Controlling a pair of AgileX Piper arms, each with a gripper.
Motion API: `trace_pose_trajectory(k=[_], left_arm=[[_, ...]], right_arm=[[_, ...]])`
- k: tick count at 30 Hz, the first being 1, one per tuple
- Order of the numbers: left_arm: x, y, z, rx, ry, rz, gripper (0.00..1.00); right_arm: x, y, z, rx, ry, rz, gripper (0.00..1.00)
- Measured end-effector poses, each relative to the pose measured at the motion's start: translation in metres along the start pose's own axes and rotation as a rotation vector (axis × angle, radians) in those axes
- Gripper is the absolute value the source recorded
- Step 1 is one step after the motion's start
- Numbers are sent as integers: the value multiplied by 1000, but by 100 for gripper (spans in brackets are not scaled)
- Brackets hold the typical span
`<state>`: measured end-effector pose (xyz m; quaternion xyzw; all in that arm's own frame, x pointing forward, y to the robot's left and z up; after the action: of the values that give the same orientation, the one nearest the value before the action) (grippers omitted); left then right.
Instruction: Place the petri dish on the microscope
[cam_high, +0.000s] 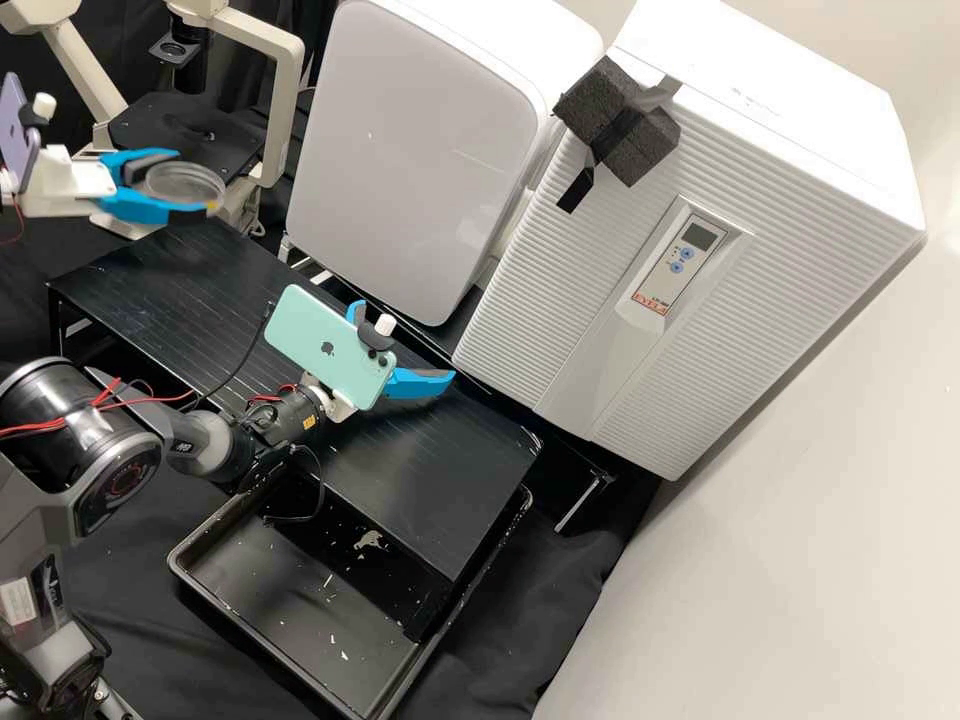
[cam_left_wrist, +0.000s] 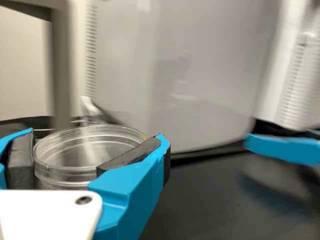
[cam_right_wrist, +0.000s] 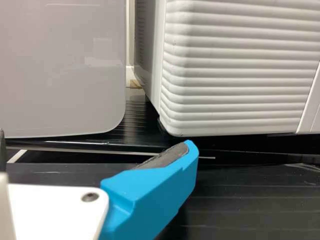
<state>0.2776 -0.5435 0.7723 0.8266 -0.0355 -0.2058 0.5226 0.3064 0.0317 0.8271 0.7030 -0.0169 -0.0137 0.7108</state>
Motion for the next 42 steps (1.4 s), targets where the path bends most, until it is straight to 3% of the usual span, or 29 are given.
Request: trace_pose_trajectory(k=[8, 16, 19, 23, 29, 42], left_arm=[[3, 12, -41, -34, 165, 46, 0], [25, 29, -60, -16, 259, 76, 0], [38, 33, -63, 17, 268, 74, 0], [52, 32, -68, 36, 295, 37, 0], [66, 26, -73, 32, 324, -11, 0], [83, 22, -84, 47, 345, -15, 0]], right_arm=[[0, 0, 0, 0, 0, 0, 100], [0, 0, 0, 0, 0, 0, 100], [0, 0, 0, 0, 0, 0, 100], [0, 0, 0, 0, 0, 0, 100], [0, 0, 0, 0, 0, 0, 100], [0, 0, 0, 0, 0, 0, 100]])
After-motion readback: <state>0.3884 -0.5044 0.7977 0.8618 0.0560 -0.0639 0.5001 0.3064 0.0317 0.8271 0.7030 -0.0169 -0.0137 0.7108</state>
